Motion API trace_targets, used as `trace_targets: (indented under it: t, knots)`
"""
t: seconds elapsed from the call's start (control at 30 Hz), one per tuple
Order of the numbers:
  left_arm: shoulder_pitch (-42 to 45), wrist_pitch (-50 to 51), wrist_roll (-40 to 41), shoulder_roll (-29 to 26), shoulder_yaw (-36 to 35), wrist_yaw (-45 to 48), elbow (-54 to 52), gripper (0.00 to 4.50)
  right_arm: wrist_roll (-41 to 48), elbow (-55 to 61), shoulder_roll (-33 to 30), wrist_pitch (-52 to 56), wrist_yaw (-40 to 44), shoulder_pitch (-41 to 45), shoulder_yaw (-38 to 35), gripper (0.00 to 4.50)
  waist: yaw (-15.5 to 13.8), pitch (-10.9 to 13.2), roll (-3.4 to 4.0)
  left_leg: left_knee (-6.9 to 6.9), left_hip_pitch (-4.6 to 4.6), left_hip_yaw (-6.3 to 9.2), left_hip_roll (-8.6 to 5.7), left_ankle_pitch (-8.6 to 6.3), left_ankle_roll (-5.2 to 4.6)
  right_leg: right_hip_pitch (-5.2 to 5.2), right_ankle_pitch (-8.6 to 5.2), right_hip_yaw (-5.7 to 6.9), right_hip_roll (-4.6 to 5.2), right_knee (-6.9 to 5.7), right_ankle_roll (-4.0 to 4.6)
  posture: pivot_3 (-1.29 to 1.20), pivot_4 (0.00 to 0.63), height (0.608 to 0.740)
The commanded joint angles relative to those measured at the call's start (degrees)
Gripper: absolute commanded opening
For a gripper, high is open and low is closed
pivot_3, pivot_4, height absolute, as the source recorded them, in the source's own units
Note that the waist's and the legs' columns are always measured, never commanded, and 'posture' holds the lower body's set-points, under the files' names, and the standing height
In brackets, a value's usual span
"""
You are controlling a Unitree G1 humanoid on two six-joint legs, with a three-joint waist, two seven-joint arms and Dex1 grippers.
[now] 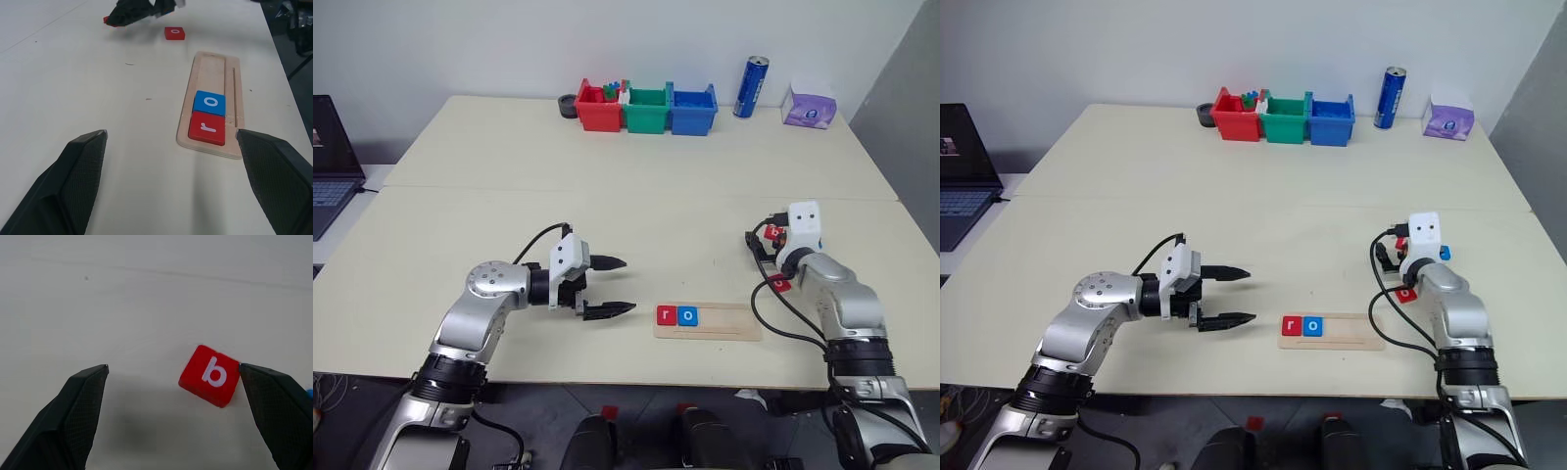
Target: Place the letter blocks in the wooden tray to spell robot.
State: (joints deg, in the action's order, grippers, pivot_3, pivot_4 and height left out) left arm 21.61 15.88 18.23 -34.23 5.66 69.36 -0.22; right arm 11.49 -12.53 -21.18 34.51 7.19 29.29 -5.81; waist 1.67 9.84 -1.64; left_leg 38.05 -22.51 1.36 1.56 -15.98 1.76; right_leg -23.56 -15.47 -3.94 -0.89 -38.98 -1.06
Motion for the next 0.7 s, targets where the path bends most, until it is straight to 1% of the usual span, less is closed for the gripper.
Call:
trace_targets:
  t: [0.03, 0.47, 0.5, 0.57, 0.7]
  knots:
    - [0.0, -0.3, 1.3, -0.4, -1.0, -0.4, -2.4, 4.44, -2.4, -3.6, 0.6, -4.0, -3.1, 2.3, -1.8, 4.5, 0.1, 0.0, 0.01, 0.0, 0.0, -0.01, -0.02, 0.0, 0.0, 0.0, 0.0, 0.0, 0.01, -0.01, 0.0, 0.0, 0.15, 0.74]
    - [-0.3, -1.3, 1.1, -0.4, -0.7, -0.1, -2.6, 4.44, -0.7, -11.9, 4.6, -3.3, -4.4, 5.0, -5.7, 4.5, 0.3, 0.0, 0.03, 0.01, 0.14, -0.01, 0.04, 0.0, 0.0, 0.08, 0.01, 0.0, -0.05, -0.08, 0.0, 0.0, 0.15, 0.74]
    - [-0.4, -1.4, 1.0, -0.5, -0.7, 0.0, -2.6, 4.5, -0.9, -12.7, 4.6, -3.3, -4.4, 5.2, -5.7, 4.11, 0.3, 0.0, 0.03, 0.02, 0.18, -0.02, 0.04, 0.0, 0.0, 0.1, 0.01, 0.0, -0.05, -0.08, 0.0, 0.0, 0.15, 0.74]
    - [-0.6, -1.3, 1.0, -0.7, -0.7, 0.2, -2.8, 4.5, -1.3, -13.7, 4.6, -3.6, -4.4, 5.6, -5.6, 3.56, 0.4, -0.1, 0.04, 0.02, 0.2, -0.03, 0.03, 0.0, -0.01, 0.12, 0.01, 0.0, -0.05, -0.09, -0.01, 0.0, 0.15, 0.74]
    - [-1.5, -1.6, 0.9, -1.5, -0.8, 0.6, -3.1, 4.5, -1.7, -14.4, 4.8, -3.9, -4.2, 5.9, -5.4, 2.16, 0.4, -0.1, 0.03, 0.01, 0.24, -0.03, 0.05, 0.0, -0.01, 0.15, 0.01, -0.01, -0.06, -0.09, -0.01, 0.0, 0.15, 0.74]
